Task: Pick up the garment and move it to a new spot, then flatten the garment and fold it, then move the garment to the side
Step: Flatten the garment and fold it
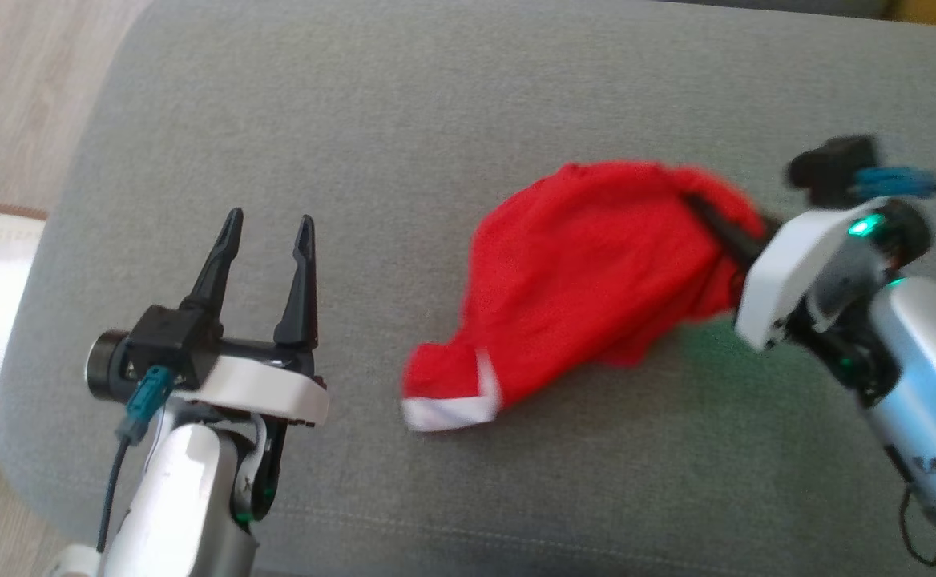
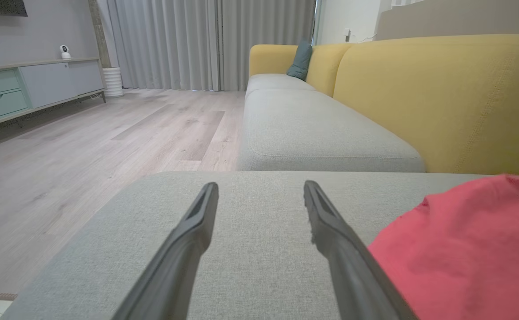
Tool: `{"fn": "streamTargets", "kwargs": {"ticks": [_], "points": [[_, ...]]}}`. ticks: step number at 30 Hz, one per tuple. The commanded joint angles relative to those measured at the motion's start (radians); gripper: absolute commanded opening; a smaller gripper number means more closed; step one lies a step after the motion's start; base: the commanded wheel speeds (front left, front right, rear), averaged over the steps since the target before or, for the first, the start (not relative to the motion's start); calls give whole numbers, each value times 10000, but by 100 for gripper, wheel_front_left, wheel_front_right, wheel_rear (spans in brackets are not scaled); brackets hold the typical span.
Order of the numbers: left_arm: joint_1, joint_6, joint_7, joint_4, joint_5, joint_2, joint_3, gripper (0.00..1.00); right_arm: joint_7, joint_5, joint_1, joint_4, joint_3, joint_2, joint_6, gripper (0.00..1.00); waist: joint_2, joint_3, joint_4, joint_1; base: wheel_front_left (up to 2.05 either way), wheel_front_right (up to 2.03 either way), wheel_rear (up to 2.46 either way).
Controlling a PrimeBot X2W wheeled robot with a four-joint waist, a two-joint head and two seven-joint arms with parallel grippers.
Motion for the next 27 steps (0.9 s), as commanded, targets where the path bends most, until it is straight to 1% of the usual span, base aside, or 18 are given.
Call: {"fn": "streamTargets", "kwargs": {"ticks": [1,4,9,12,15,17,18,19,20,23,27], "points": [[-206,-58,-49,-314,106,101,457,100,-560,-322,278,-524,-419,-151,-9,0,0,-65,-167,-1,0,0,0],[-162,-105,-49,-330,164,99,506,100,-1526,-969,1161,-835,-1344,143,-9,0,0,-121,-370,-1,0,0,0],[-92,-174,-49,-314,221,67,555,100,-2563,-2364,3338,-1148,-2886,1095,-9,0,0,-222,-649,-1,0,0,0],[-50,-223,-49,-289,252,49,557,100,-2907,-3058,4559,-1382,-3489,1813,-9,0,0,-275,-779,-1,0,0,0],[18,-261,-49,-251,283,43,569,100,-3020,-3503,5562,-1582,-3866,2467,-9,0,0,-357,-880,-1,0,0,0],[69,-275,-49,-248,294,52,602,100,-2970,-3708,6033,-1630,-4014,2760,-9,0,0,-388,-960,-1,0,0,0],[95,-285,-49,-240,298,55,615,100,-2933,-3734,6219,-1637,-4063,2908,-9,3,0,-408,-988,-1,0,0,0],[122,-292,-49,-232,300,60,631,100,-2887,-3771,6367,-1632,-4069,3023,-9,47,0,-431,-1020,-1,0,0,0],[149,-299,-49,-221,304,61,641,100,-2857,-3778,6486,-1622,-4063,3129,-9,100,0,-459,-1041,-1,0,0,0],[236,-313,-49,-183,308,65,675,100,-2996,-3853,6650,-1708,-4076,3334,-9,100,0,-553,-1108,-1,0,0,0],[387,-285,-49,-165,310,67,744,100,-3591,-3864,6561,-2322,-4155,3509,-9,100,0,-715,-1193,-1,0,0,0]]}}
